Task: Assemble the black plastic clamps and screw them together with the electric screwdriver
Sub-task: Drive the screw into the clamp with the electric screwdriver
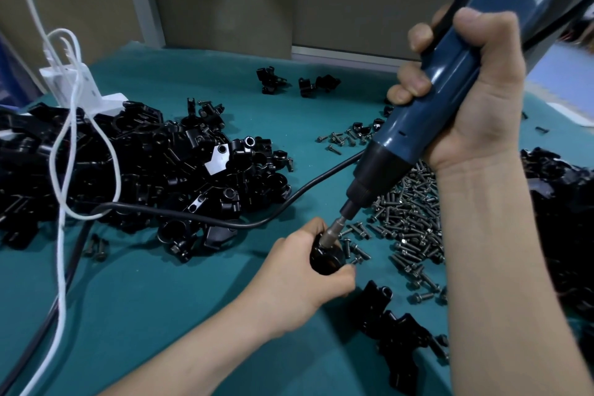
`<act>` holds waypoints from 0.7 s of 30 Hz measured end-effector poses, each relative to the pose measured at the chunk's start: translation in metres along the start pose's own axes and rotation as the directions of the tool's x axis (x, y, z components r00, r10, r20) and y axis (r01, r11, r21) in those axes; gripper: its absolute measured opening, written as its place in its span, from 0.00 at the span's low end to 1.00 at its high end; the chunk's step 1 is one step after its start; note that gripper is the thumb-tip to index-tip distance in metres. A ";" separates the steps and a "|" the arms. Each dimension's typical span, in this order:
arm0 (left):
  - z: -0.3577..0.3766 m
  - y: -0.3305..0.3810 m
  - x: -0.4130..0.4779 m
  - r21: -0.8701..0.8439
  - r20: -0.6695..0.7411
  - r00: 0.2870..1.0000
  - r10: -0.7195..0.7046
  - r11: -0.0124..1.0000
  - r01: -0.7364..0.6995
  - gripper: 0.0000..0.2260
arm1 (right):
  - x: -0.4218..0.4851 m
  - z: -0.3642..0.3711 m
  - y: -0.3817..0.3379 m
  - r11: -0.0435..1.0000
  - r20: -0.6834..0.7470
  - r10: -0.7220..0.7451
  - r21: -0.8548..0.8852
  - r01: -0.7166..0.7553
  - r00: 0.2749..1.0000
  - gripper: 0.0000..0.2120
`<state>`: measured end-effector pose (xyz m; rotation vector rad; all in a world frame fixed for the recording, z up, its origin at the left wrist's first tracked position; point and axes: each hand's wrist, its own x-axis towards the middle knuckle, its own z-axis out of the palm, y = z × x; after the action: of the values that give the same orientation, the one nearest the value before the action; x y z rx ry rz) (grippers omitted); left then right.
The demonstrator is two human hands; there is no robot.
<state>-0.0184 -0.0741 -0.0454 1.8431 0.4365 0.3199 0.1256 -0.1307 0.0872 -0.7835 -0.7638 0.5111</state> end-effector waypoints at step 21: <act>0.001 0.002 -0.003 0.018 -0.002 0.999 0.033 0.999 -0.033 0.13 | 0.000 -0.002 0.001 1.000 0.037 0.013 0.014 -0.014 0.999 0.04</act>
<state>-0.0205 -0.0764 -0.0436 1.8695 0.4124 0.3415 0.1268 -0.1309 0.0855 -0.7682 -0.7887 0.5438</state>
